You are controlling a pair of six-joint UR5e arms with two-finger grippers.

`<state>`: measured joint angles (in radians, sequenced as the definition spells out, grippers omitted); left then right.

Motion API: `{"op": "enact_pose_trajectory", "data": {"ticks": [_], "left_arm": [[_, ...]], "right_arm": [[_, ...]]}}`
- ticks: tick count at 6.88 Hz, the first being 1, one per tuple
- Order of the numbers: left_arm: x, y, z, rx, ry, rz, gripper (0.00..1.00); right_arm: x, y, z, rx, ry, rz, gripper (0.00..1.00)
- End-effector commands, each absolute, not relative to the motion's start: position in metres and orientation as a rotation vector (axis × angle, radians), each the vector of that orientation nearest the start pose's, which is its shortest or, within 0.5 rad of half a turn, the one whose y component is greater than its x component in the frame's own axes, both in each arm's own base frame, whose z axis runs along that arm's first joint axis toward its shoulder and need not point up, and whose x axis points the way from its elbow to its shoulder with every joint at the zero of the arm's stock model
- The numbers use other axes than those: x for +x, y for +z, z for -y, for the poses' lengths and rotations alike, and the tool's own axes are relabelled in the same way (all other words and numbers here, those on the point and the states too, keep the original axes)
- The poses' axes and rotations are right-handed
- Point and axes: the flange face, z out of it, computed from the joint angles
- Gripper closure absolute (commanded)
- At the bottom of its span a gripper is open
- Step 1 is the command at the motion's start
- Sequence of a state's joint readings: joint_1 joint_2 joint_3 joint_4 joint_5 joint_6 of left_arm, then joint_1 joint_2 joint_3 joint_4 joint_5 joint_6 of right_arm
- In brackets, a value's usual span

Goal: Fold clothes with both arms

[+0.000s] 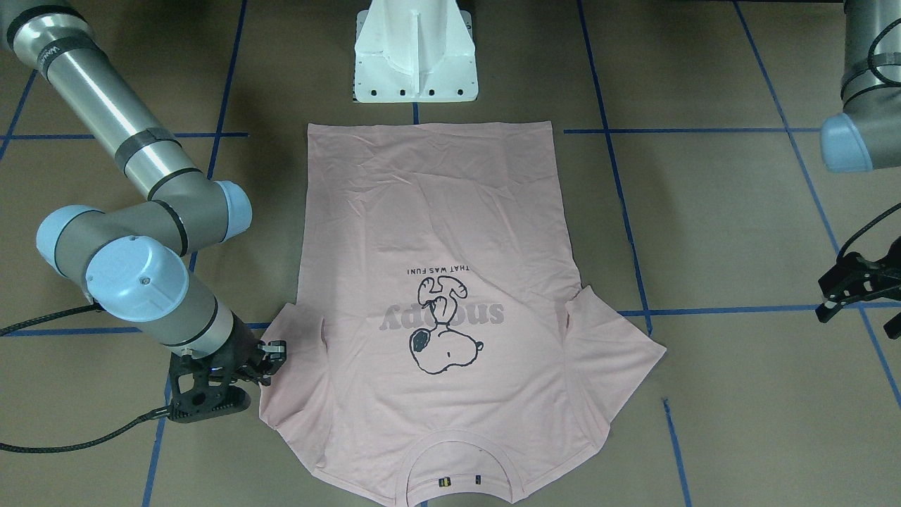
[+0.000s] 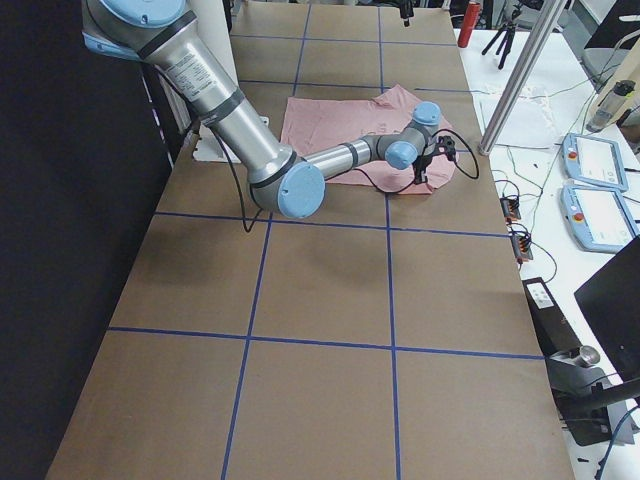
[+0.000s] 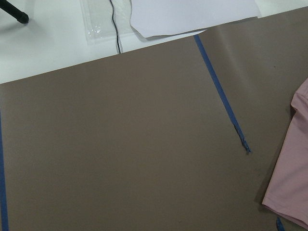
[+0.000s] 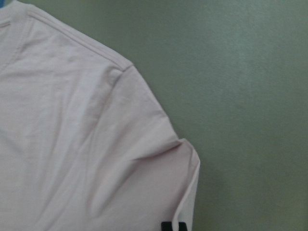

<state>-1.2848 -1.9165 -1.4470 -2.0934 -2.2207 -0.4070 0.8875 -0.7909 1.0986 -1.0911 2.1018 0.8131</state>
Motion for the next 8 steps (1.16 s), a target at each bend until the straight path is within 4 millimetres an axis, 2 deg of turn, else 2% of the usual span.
{"op": "enact_pose_trajectory", "data": {"ticks": [1, 2, 4, 5, 6, 7, 8], "left_arm": [[0.114, 0.468, 0.648, 0.462, 0.13, -0.825, 0.06], [0.114, 0.468, 0.648, 0.462, 0.13, -0.826, 0.06], [0.114, 0.469, 0.647, 0.46, 0.129, -0.825, 0.06], [0.114, 0.468, 0.648, 0.462, 0.13, -0.826, 0.06], [0.114, 0.468, 0.648, 0.462, 0.13, -0.826, 0.06], [0.114, 0.466, 0.649, 0.464, 0.131, -0.826, 0.05], [0.115, 0.464, 0.649, 0.467, 0.131, -0.827, 0.05]], "right_arm": [[-0.474, 0.283, 0.666, 0.279, -0.13, 0.915, 1.0], [-0.485, 0.262, 0.672, 0.303, -0.128, 0.909, 1.0], [-0.513, 0.235, 0.692, 0.33, -0.109, 0.859, 1.0], [-0.543, 0.227, 0.687, 0.358, -0.092, 0.812, 1.0], [-0.553, 0.231, 0.685, 0.376, -0.095, 0.808, 1.0], [-0.558, 0.234, 0.683, 0.384, -0.085, 0.829, 0.02], [-0.562, 0.233, 0.68, 0.389, -0.088, 0.828, 0.0]]}}
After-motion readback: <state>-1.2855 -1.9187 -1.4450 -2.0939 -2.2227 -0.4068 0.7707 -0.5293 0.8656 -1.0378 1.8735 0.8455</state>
